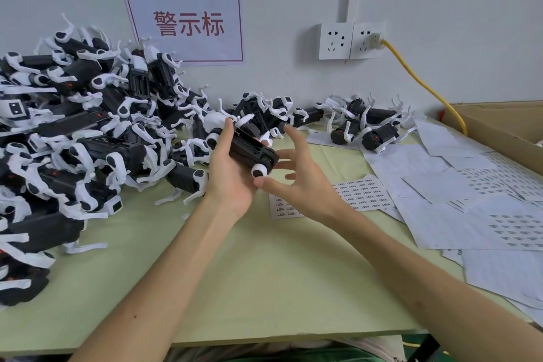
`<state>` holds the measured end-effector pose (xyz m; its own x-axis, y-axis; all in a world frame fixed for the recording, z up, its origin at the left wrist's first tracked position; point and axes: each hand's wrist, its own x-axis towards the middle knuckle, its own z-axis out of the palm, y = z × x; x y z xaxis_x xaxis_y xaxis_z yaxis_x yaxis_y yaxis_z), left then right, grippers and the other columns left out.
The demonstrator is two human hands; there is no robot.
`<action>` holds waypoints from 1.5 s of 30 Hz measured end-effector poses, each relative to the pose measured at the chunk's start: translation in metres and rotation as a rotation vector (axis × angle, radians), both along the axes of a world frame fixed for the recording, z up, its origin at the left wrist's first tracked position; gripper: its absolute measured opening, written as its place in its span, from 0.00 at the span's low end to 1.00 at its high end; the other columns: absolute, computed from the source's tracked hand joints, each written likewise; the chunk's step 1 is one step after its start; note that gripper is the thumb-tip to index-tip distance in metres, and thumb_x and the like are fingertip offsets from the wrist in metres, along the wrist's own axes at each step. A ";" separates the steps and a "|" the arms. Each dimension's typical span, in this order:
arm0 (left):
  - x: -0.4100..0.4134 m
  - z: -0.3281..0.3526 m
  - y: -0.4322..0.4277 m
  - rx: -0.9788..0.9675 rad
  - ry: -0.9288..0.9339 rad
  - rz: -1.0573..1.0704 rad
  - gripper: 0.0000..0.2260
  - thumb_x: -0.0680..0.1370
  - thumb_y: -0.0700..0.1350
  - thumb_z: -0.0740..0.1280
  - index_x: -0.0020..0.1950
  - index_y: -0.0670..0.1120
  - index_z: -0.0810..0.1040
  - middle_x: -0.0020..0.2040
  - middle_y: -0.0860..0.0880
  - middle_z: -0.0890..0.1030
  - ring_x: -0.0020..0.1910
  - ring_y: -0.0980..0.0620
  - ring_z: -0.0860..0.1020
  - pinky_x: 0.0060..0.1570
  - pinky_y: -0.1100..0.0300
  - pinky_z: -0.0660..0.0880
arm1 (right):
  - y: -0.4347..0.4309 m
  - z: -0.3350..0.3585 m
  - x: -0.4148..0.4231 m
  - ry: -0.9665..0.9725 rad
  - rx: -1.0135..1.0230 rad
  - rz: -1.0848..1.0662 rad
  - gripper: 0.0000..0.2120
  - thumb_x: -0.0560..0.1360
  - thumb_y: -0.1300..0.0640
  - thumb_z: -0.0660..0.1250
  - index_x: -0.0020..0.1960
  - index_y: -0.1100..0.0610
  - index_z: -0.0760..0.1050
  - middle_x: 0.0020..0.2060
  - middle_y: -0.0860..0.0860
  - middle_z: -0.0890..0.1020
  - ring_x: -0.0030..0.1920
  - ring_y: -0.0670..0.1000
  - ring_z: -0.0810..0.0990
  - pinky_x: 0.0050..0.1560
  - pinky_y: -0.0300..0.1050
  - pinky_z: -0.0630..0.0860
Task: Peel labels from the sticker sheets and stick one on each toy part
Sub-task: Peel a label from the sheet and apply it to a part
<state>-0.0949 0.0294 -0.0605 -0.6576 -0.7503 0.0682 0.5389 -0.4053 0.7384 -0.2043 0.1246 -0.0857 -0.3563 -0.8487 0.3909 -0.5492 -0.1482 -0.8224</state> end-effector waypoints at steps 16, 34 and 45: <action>0.004 0.005 -0.004 -0.240 -0.150 -0.002 0.21 0.76 0.61 0.67 0.61 0.48 0.76 0.55 0.48 0.82 0.54 0.47 0.82 0.55 0.52 0.75 | 0.016 0.038 -0.038 -0.731 -0.460 -0.087 0.36 0.70 0.49 0.76 0.74 0.50 0.65 0.57 0.54 0.83 0.57 0.57 0.85 0.56 0.51 0.82; -0.001 -0.004 0.008 -0.397 -0.342 -0.312 0.25 0.77 0.61 0.64 0.65 0.44 0.79 0.47 0.45 0.83 0.53 0.46 0.83 0.56 0.54 0.80 | 0.009 0.031 -0.031 -0.584 -0.310 -0.115 0.22 0.77 0.48 0.73 0.67 0.52 0.72 0.47 0.48 0.85 0.48 0.49 0.86 0.53 0.47 0.83; -0.006 -0.006 -0.002 -0.263 -0.274 -0.086 0.19 0.83 0.58 0.60 0.58 0.46 0.81 0.44 0.49 0.83 0.39 0.55 0.81 0.46 0.58 0.75 | 0.018 0.043 -0.038 -0.589 -0.279 0.019 0.06 0.77 0.60 0.64 0.43 0.55 0.77 0.38 0.52 0.82 0.39 0.50 0.79 0.41 0.42 0.73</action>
